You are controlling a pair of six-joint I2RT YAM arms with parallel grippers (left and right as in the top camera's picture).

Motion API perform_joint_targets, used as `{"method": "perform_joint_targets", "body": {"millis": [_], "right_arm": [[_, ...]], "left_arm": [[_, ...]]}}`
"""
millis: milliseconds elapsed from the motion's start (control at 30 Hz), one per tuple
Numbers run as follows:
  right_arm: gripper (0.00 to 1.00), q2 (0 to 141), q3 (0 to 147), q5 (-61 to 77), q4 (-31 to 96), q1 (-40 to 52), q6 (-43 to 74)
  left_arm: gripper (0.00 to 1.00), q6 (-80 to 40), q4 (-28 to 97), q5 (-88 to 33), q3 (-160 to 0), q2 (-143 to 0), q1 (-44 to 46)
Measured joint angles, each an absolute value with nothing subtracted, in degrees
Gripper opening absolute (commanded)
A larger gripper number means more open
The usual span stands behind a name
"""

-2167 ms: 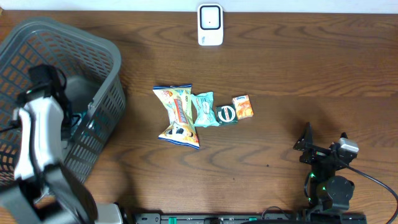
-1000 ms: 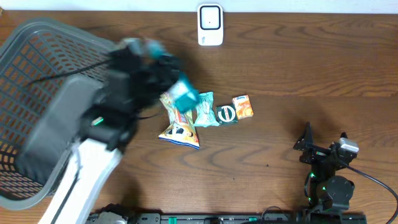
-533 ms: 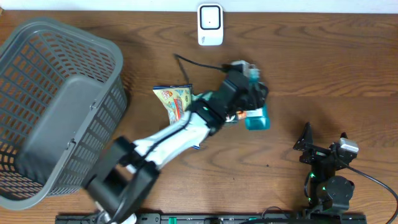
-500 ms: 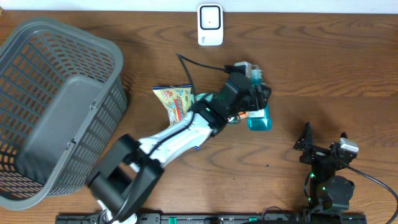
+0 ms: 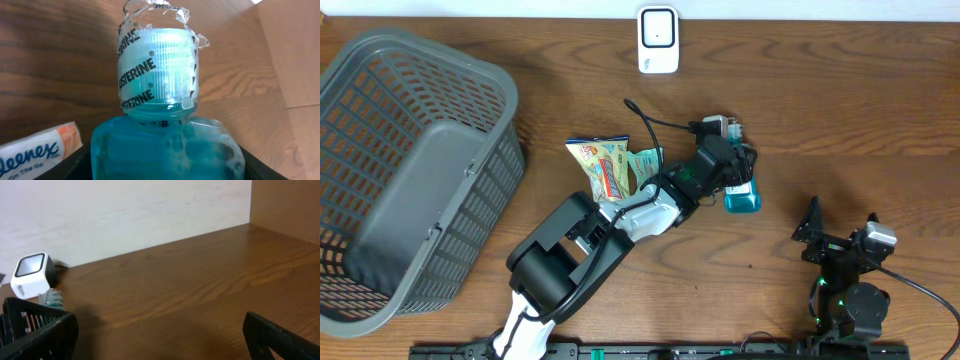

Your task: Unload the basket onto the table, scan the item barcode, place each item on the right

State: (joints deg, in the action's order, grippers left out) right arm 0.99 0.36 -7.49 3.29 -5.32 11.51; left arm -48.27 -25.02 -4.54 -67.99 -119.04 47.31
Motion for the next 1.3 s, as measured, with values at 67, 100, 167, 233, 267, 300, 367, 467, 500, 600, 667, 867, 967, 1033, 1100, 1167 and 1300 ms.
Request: {"method": "perform_joint_targets", "body": {"millis": [67,100,167,233,267,300,367,467,500,600,667,867,967,1033,1100,1167,1300], "right_arm": [[0.99,1.0,0.4,-7.5,3.3,-5.3,11.5],[0.99,1.0,0.4,-7.5,3.3,-5.3,11.5],[0.99,1.0,0.4,-7.5,3.3,-5.3,11.5],[0.99,1.0,0.4,-7.5,3.3,-5.3,11.5],[0.99,1.0,0.4,-7.5,3.3,-5.3,11.5],[0.99,1.0,0.4,-7.5,3.3,-5.3,11.5],[0.99,1.0,0.4,-7.5,3.3,-5.3,11.5],[0.99,1.0,0.4,-7.5,3.3,-5.3,11.5],[0.99,1.0,0.4,-7.5,3.3,-5.3,11.5],[0.99,1.0,0.4,-7.5,3.3,-5.3,11.5],[0.99,1.0,0.4,-7.5,3.3,-5.3,11.5],[0.99,1.0,0.4,-7.5,3.3,-5.3,11.5],[0.99,1.0,0.4,-7.5,3.3,-5.3,11.5],[0.99,1.0,0.4,-7.5,3.3,-5.3,11.5],[0.99,1.0,0.4,-7.5,3.3,-5.3,11.5],[0.99,1.0,0.4,-7.5,3.3,-5.3,11.5],[0.99,1.0,0.4,-7.5,3.3,-5.3,11.5]], "left_arm": [[0.7,-48.2,-25.1,-4.4,-68.0,-119.0,47.3],[0.73,-48.2,-25.0,-4.3,-68.0,-119.0,47.3],[0.77,-48.4,-25.3,-4.3,-68.0,-119.0,47.3],[0.83,-48.2,-25.6,-4.3,-68.0,-119.0,47.3],[0.84,-47.9,-25.6,-4.3,-68.0,-119.0,47.3],[0.85,-47.7,-25.5,-4.3,-68.0,-119.0,47.3],[0.88,-46.3,-24.2,-4.3,-68.1,-118.6,47.3],[0.9,-43.6,-19.2,-4.1,-68.4,-116.2,47.2],[0.91,-42.4,-17.1,-3.9,-68.6,-114.7,47.0],[0.93,-38.1,-10.2,-2.0,-69.7,-108.7,45.6],[0.94,-34.1,-5.3,-0.2,-71.1,-104.1,44.0],[0.96,-22.7,4.5,5.7,-75.9,-90.2,38.2],[0.96,-18.5,10.5,7.9,-77.6,-84.2,35.9],[0.96,-17.3,18.8,8.7,-78.1,-81.2,34.4],[0.97,-17.1,26.6,9.3,-78.3,-80.0,33.0],[0.96,-17.3,34.4,9.4,-78.2,-80.2,31.6],[0.96,-17.7,44.5,9.5,-78.0,-81.4,28.5]]}}
